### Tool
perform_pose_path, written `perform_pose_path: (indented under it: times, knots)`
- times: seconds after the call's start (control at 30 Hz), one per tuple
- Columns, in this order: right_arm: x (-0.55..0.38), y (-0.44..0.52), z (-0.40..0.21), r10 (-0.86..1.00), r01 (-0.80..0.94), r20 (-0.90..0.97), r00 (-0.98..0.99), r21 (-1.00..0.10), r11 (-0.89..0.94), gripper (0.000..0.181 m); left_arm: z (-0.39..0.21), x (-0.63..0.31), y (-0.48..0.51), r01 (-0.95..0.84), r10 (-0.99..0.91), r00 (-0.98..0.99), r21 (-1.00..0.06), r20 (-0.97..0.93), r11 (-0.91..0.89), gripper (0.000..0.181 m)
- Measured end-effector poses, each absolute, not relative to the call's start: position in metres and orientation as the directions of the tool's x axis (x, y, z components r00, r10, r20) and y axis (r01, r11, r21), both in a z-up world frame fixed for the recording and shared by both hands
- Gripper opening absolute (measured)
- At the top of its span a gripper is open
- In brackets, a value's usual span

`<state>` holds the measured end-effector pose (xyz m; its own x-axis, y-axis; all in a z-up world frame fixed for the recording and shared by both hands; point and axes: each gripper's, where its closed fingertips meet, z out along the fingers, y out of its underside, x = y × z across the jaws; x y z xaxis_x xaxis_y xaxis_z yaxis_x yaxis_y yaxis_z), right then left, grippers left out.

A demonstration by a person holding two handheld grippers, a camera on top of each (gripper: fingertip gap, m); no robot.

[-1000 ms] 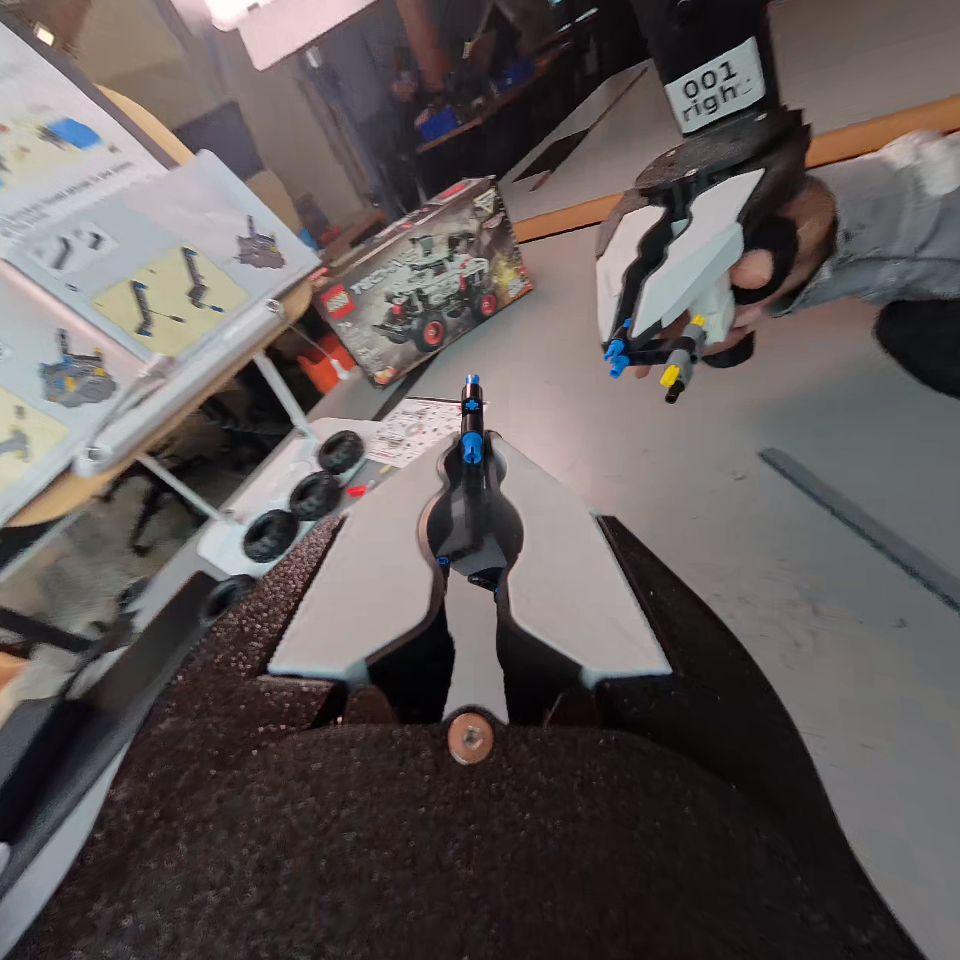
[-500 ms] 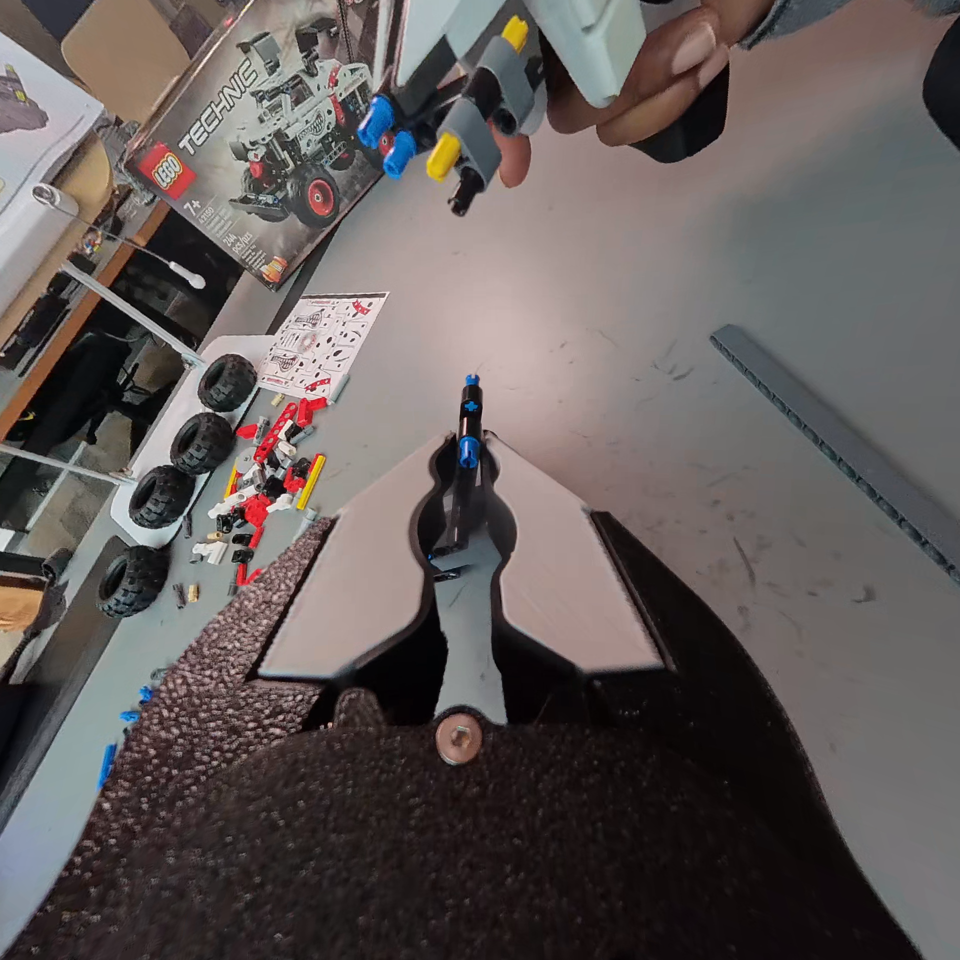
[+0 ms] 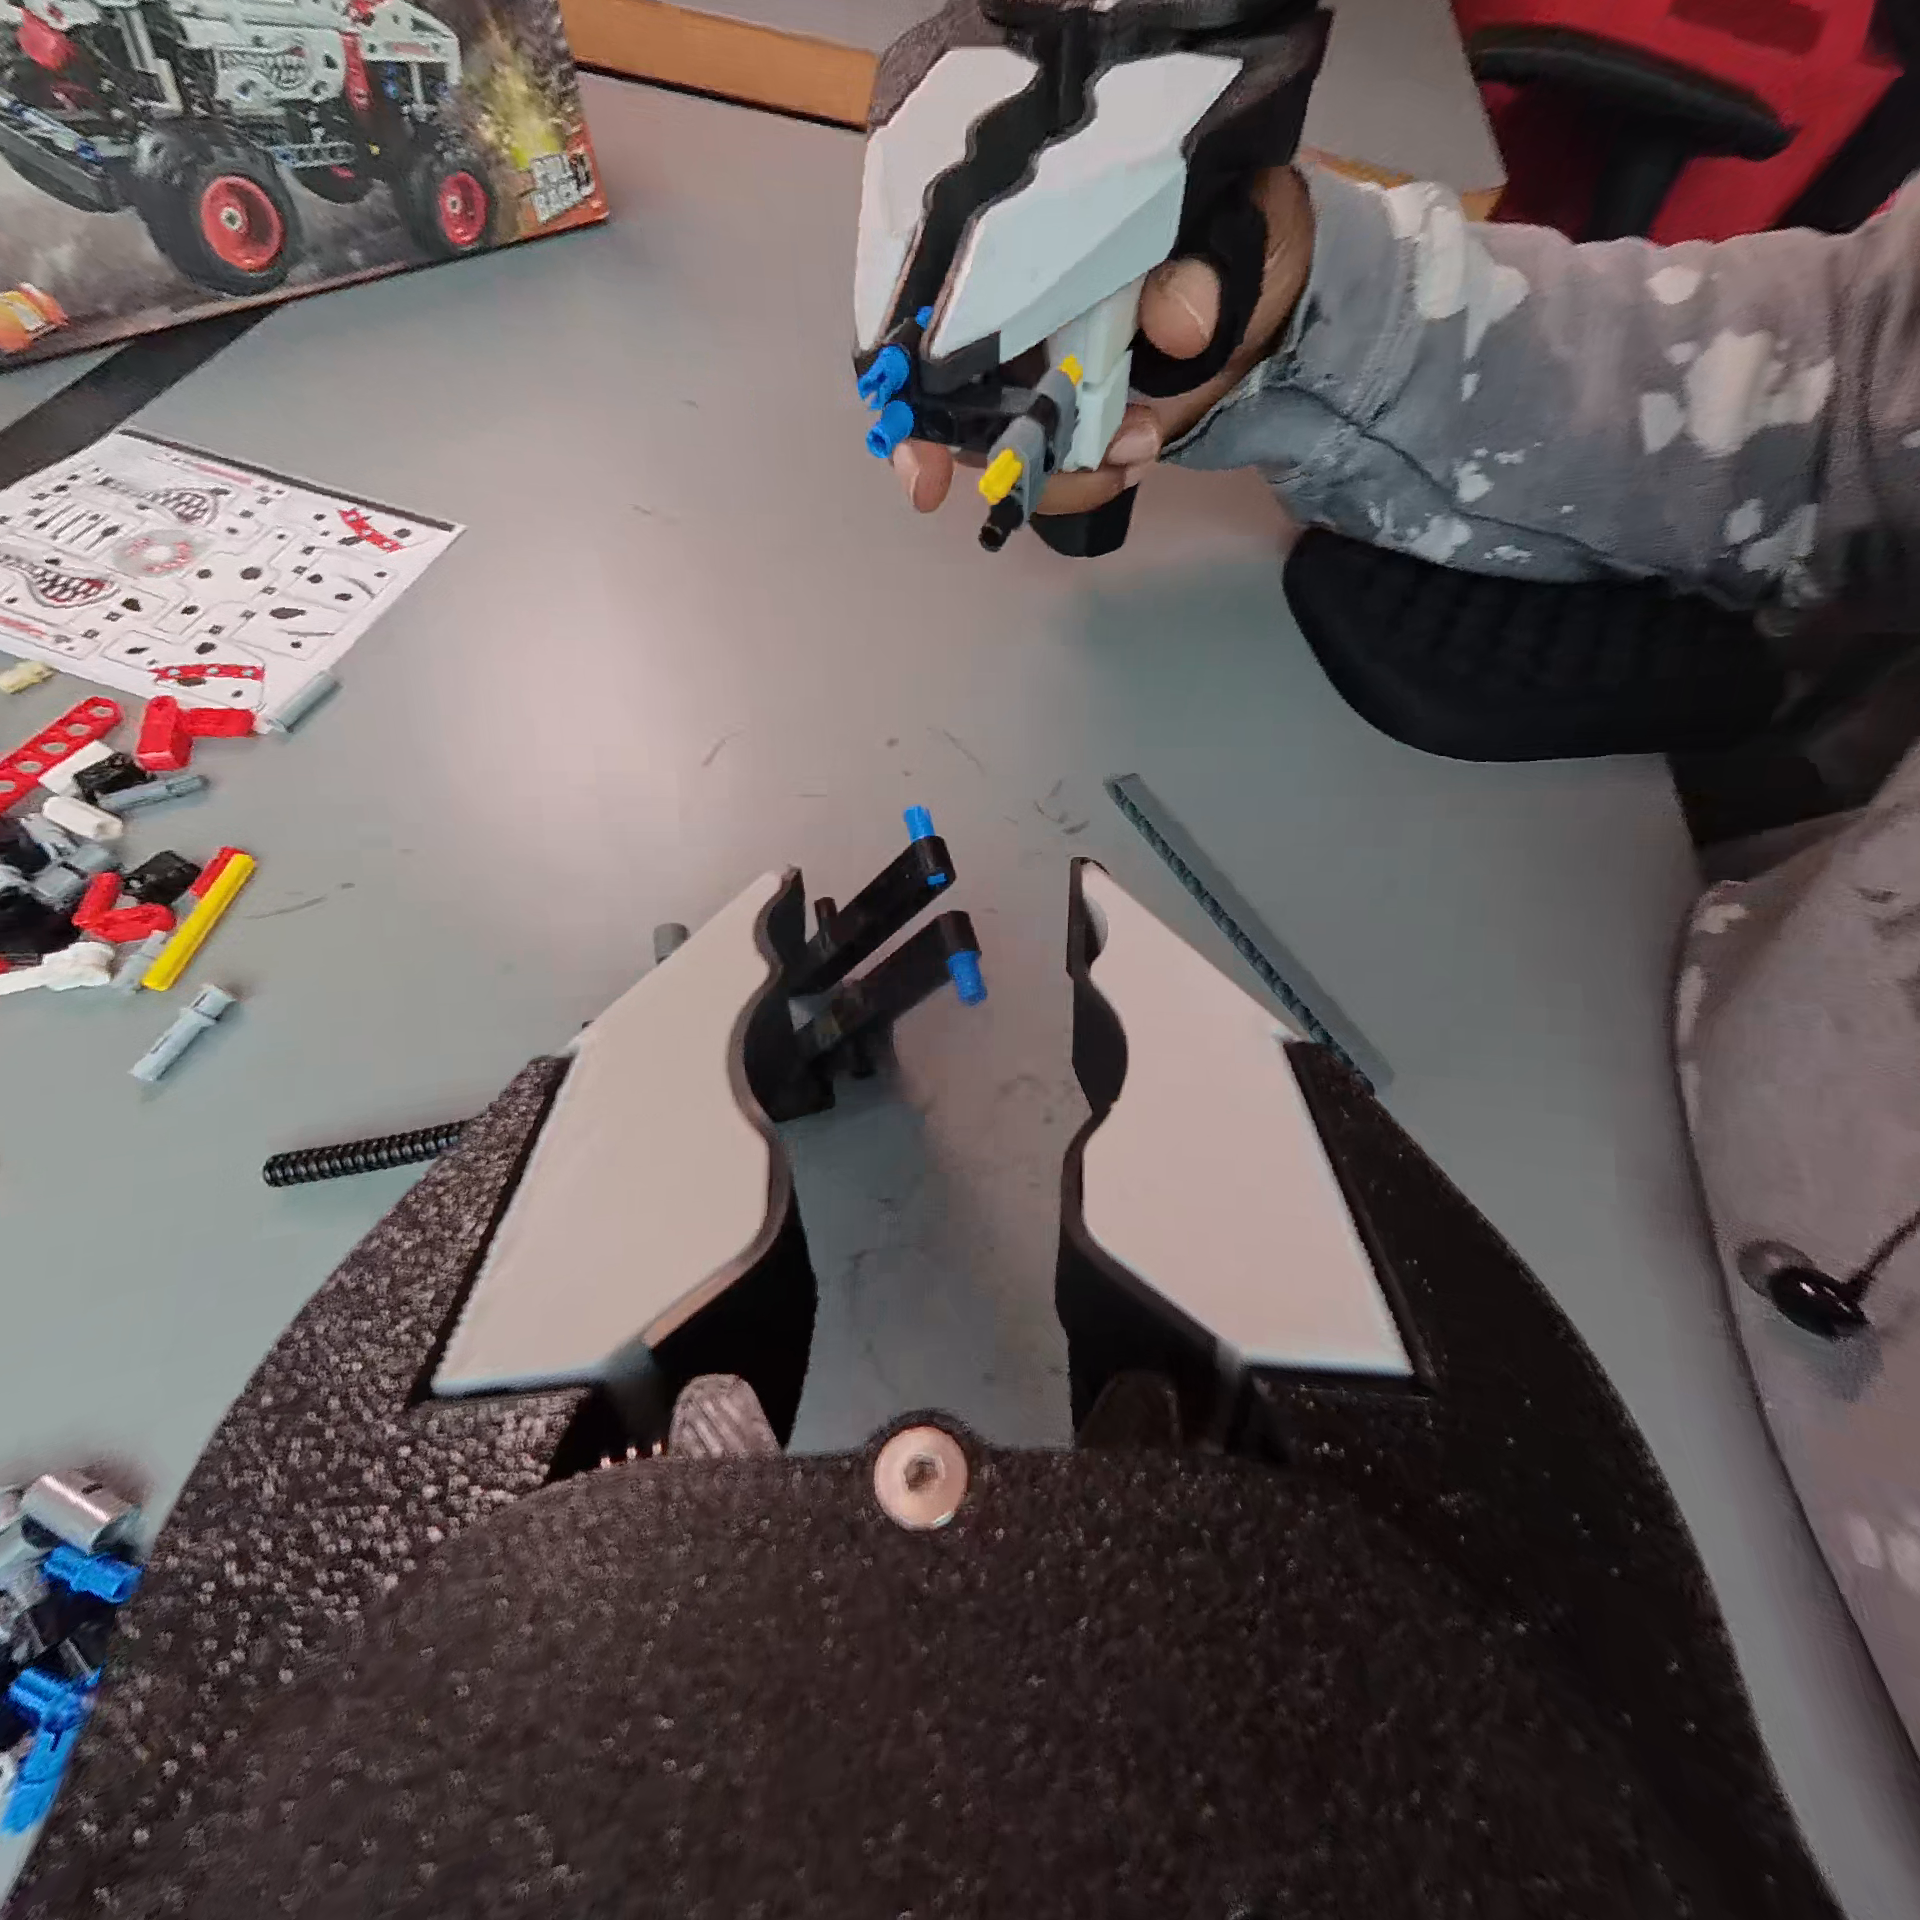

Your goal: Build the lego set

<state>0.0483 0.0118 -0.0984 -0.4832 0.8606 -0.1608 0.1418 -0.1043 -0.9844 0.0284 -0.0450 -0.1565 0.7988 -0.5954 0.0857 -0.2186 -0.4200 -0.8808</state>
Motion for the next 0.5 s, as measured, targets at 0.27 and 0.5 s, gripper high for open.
perform_pose_path:
  times: [0.27, 0.5]
  knots:
    - [0.051, 0.002, -0.104, 0.812, 0.179, -0.21, -0.545, -0.975, -0.132, 0.007, -0.157, -0.031, -0.059, -0.542, -0.799, 0.601, -0.736, -0.003, -0.405, 0.071]
    - [0.059, -0.012, -0.096, 0.718, 0.167, -0.284, -0.636, -0.958, -0.232, 0.007, -0.214, -0.027, -0.035, -0.725, -0.891, 0.444, -0.545, 0.099, -0.421, 0.071]
